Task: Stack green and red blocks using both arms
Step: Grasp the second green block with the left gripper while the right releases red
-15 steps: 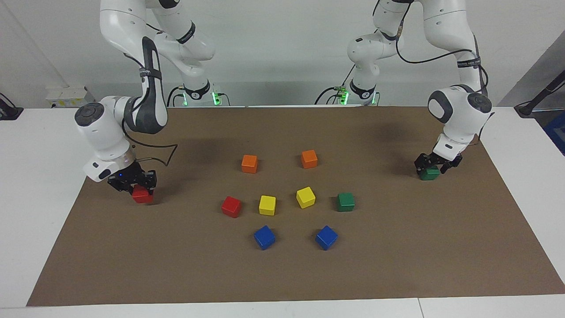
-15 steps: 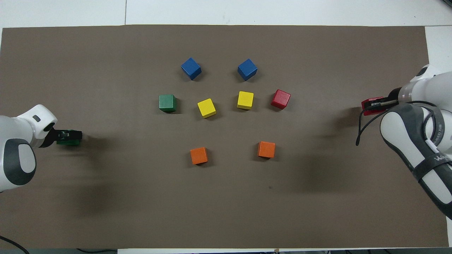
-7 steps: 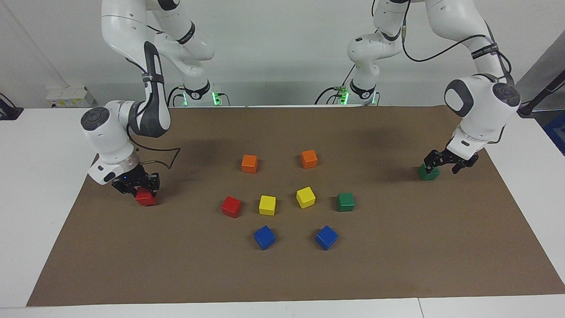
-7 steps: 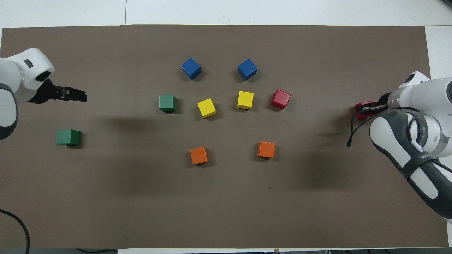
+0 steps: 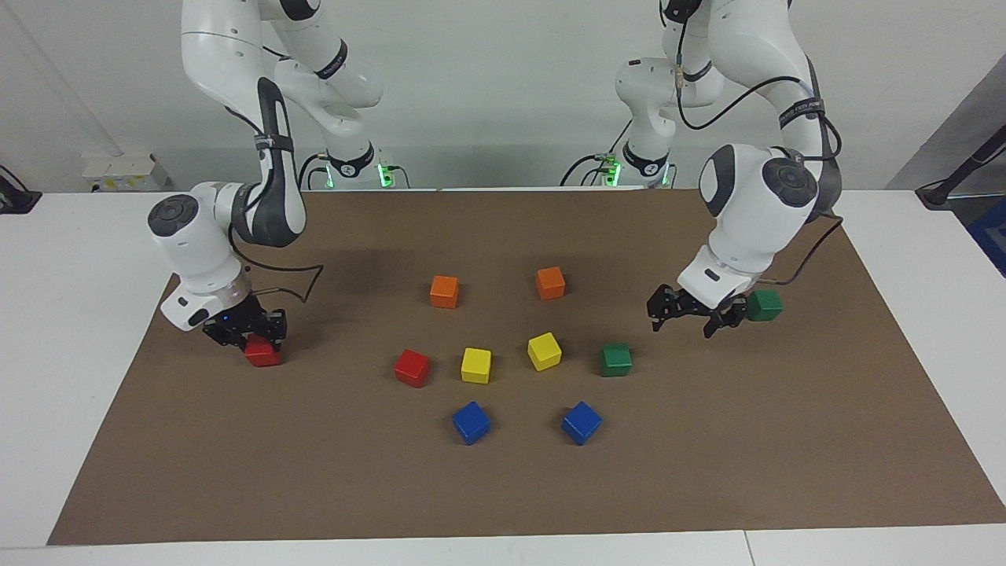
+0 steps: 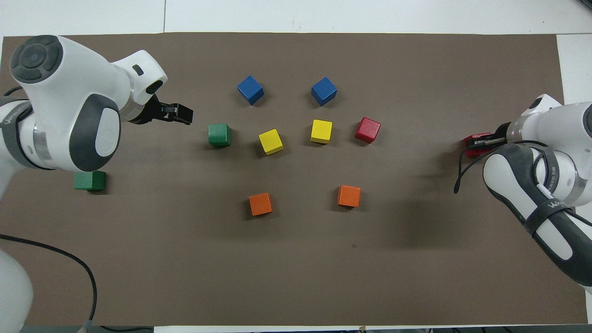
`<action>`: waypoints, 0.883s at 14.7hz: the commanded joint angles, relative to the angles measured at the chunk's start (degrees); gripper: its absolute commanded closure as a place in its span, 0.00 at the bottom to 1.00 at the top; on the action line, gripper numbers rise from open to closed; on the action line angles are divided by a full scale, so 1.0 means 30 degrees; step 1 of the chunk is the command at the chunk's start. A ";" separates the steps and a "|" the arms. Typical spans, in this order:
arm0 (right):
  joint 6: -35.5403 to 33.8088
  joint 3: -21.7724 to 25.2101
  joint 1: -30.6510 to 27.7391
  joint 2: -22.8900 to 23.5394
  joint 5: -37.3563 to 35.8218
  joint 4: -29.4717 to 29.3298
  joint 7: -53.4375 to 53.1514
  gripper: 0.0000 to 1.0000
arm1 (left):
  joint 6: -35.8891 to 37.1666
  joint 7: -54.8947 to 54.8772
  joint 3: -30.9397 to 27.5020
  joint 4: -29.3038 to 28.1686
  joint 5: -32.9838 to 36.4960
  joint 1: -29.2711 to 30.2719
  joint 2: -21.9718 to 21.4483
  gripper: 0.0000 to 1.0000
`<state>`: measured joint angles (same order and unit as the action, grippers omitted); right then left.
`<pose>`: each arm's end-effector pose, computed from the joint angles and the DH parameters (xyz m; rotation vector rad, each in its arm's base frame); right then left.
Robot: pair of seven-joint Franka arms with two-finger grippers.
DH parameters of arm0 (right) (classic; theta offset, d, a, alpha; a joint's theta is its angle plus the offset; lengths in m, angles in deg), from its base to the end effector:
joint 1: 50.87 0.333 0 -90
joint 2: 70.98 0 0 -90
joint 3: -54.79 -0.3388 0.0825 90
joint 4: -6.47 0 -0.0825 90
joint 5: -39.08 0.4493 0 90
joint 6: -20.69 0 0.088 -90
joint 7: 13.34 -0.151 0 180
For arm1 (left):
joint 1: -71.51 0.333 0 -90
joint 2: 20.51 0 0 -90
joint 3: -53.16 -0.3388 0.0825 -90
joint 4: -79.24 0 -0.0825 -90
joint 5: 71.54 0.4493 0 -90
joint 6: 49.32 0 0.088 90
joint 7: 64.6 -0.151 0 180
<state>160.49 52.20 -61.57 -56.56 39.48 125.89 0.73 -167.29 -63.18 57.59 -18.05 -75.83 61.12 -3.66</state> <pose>0.6423 -0.0913 0.2480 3.1292 0.1518 0.1652 0.6941 -0.1872 0.3811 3.0276 -0.2990 0.0824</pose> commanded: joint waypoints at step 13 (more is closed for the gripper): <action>0.0365 -0.0189 -0.0124 0.0348 -0.0103 0.0094 -0.0558 0.00 | -0.4383 0.3480 -0.0451 -0.0440 0.1345 -0.2602 0.3320 0.00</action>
<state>161.29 52.19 -61.57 -55.84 39.48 126.05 0.66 -177.53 -54.68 57.39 -17.27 -72.95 54.55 6.39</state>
